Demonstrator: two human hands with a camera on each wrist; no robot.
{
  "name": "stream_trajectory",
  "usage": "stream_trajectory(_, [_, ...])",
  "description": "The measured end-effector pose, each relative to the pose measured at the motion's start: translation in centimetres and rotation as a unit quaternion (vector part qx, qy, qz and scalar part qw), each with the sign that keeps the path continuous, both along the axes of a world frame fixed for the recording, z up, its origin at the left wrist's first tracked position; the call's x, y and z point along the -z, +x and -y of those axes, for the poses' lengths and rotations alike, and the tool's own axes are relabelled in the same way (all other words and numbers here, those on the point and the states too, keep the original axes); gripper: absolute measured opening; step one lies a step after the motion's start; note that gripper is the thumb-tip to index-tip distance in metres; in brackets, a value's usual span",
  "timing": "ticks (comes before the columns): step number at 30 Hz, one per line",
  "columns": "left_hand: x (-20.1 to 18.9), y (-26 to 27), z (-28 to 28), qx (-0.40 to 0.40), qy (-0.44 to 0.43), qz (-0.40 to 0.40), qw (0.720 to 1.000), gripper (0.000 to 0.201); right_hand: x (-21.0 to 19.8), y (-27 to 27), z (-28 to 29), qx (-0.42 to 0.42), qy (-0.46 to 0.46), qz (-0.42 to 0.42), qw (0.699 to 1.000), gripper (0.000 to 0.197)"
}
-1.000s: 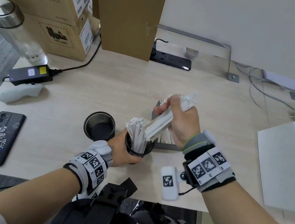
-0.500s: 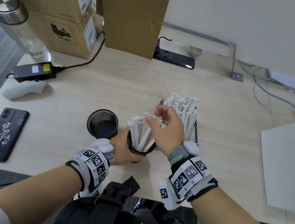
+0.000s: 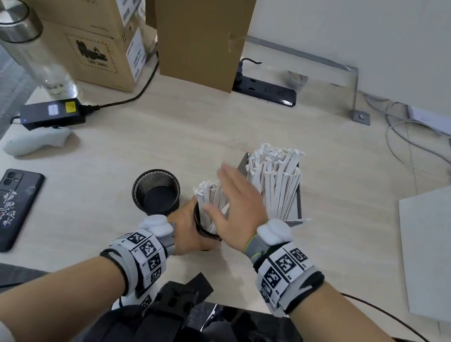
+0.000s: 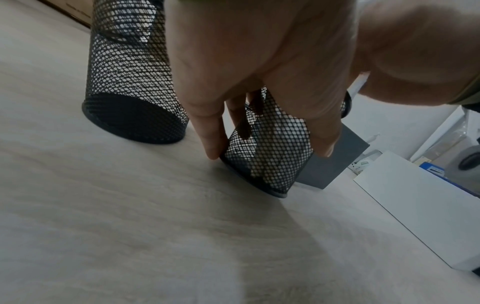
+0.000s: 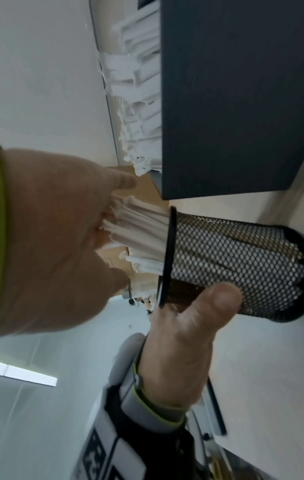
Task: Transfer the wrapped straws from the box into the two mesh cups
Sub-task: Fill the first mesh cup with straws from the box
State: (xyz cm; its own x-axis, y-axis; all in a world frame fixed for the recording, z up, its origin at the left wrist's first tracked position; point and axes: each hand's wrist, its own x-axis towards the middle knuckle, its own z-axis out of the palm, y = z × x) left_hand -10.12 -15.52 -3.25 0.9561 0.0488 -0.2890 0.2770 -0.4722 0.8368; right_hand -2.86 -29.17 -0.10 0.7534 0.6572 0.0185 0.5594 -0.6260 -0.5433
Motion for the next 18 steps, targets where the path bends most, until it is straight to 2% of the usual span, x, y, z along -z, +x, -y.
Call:
stream_trajectory(2, [-0.1,0.0,0.0,-0.005,0.006,0.004,1.000,0.074,0.3,-0.3,0.1,-0.025,-0.035,-0.035,0.998,0.068])
stream_trajectory(3, [-0.2,0.0,0.0,-0.002,0.005,-0.009,1.000,0.073,0.3,-0.2,0.6,-0.011,-0.025,-0.041,0.999,0.066])
stream_trajectory(7, [-0.2,0.4,-0.4,0.001,0.006,-0.054,0.999,0.077,-1.4,2.0,3.8,0.114,0.018,-0.032,0.993,0.050])
stream_trajectory(8, [0.0,0.3,-0.4,-0.002,0.005,-0.060,0.998,0.077,-1.8,2.7,5.1,0.134,-0.014,-0.018,0.991,0.047])
stream_trajectory(10, [0.2,0.3,-0.5,-0.004,0.003,-0.064,0.998,0.078,-2.6,3.9,7.8,0.152,-0.139,0.003,0.979,0.045])
stream_trajectory(13, [0.3,0.2,-0.5,-0.003,-0.003,-0.062,0.998,0.083,-3.3,5.0,11.0,0.157,-0.303,-0.031,0.940,0.045])
stream_trajectory(15, [0.3,0.4,-0.5,0.006,-0.007,-0.063,0.998,0.091,-3.2,5.3,12.1,0.166,-0.340,-0.067,0.923,0.037])
stream_trajectory(18, [0.4,0.4,-0.6,0.016,-0.008,-0.064,0.998,0.094,-3.2,5.2,12.0,0.183,-0.314,-0.058,0.930,0.012])
